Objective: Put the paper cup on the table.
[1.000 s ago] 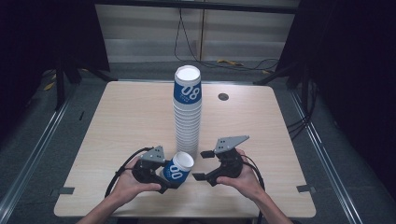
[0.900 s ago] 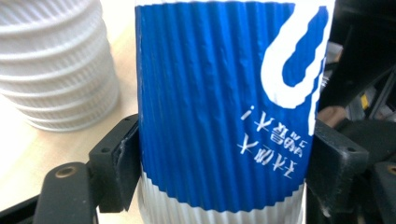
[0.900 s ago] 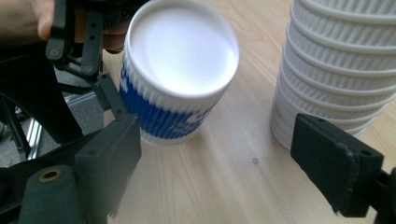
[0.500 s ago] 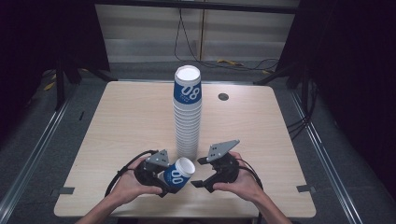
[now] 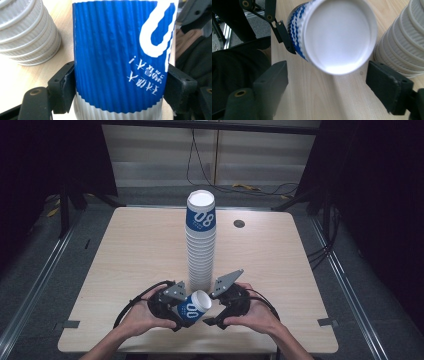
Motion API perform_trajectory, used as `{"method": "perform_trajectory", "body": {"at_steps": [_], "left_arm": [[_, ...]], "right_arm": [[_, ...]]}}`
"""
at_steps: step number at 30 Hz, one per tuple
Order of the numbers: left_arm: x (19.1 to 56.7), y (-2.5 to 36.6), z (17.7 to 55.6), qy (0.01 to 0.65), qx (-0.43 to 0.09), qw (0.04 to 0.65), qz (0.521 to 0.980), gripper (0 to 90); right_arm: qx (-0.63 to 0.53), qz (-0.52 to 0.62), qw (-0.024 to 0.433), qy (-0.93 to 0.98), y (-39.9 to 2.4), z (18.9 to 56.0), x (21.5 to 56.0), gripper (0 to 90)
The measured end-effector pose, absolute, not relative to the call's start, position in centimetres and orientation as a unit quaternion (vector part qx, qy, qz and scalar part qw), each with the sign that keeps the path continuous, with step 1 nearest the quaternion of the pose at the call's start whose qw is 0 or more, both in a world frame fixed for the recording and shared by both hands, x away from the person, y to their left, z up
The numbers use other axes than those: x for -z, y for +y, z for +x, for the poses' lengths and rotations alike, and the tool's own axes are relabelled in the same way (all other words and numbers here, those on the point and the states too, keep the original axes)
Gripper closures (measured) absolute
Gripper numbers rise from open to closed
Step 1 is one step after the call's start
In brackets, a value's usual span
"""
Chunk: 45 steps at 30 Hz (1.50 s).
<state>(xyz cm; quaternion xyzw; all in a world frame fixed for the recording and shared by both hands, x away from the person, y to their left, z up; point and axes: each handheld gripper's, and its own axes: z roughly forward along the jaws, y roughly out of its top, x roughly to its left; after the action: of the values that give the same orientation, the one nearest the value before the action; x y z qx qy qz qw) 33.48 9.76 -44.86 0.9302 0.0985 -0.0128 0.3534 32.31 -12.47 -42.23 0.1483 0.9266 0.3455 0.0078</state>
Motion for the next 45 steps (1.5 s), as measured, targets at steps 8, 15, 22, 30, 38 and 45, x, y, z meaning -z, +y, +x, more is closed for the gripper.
{"method": "perform_trajectory", "body": {"at_steps": [8,15,22,30,38,45], "left_arm": [[44.7,9.2,33.7,0.082,0.006,0.322,0.943,22.9],[45.2,7.8,33.2,0.053,0.003,0.294,0.954,22.9],[44.7,7.2,33.0,0.045,0.001,0.286,0.957,22.9],[44.7,6.6,32.7,0.025,0.001,0.276,0.961,22.9],[44.9,6.3,32.3,0.012,0.001,0.275,0.961,22.8],[44.7,6.9,32.3,0.006,-0.007,0.294,0.956,21.7]], "right_arm": [[-0.324,0.147,0.005,0.934,-12.1,32.6,42.5,16.4],[-0.303,0.140,0.007,0.943,-12.1,32.7,42.5,17.9],[-0.284,0.137,-0.009,0.949,-12.0,32.8,42.3,21.8],[-0.280,0.128,-0.024,0.951,-11.6,32.9,42.6,21.8],[-0.284,0.113,-0.049,0.951,-11.1,32.9,42.9,27.8],[-0.294,0.118,-0.053,0.947,-11.5,32.8,42.9,28.9]]}}
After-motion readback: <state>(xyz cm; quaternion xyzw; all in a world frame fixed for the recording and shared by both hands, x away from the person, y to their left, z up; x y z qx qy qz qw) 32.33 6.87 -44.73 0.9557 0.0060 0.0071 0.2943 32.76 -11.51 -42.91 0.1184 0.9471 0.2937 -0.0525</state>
